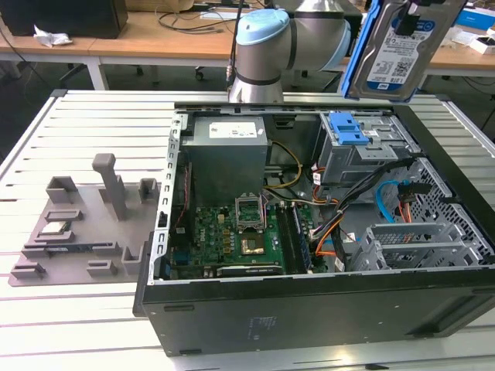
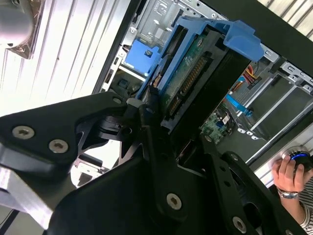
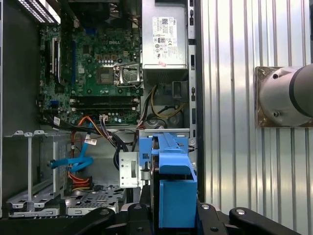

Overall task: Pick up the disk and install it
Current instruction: 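Pick up the disk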

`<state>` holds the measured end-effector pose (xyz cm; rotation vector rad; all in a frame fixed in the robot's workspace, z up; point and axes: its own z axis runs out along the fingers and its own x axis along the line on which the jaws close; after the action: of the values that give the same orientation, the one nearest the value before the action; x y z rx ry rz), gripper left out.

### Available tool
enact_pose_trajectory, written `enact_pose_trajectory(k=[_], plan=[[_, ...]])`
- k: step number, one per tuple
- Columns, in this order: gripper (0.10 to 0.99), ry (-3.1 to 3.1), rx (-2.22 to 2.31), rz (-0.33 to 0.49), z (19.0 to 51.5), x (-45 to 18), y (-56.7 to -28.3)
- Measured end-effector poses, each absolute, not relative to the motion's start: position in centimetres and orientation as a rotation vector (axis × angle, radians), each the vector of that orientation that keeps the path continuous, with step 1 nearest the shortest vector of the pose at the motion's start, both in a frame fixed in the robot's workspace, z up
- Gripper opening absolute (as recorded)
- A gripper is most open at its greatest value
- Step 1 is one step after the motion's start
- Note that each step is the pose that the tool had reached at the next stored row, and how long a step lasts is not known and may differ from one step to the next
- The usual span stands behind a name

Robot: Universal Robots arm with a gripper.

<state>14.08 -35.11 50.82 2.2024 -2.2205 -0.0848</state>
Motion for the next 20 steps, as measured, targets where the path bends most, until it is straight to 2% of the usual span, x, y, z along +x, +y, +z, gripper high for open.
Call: enact_pose_trajectory(k=[20], plan=[[0.361,-2.22,2.202,-0.085,50.7,12.5,-36.2]])
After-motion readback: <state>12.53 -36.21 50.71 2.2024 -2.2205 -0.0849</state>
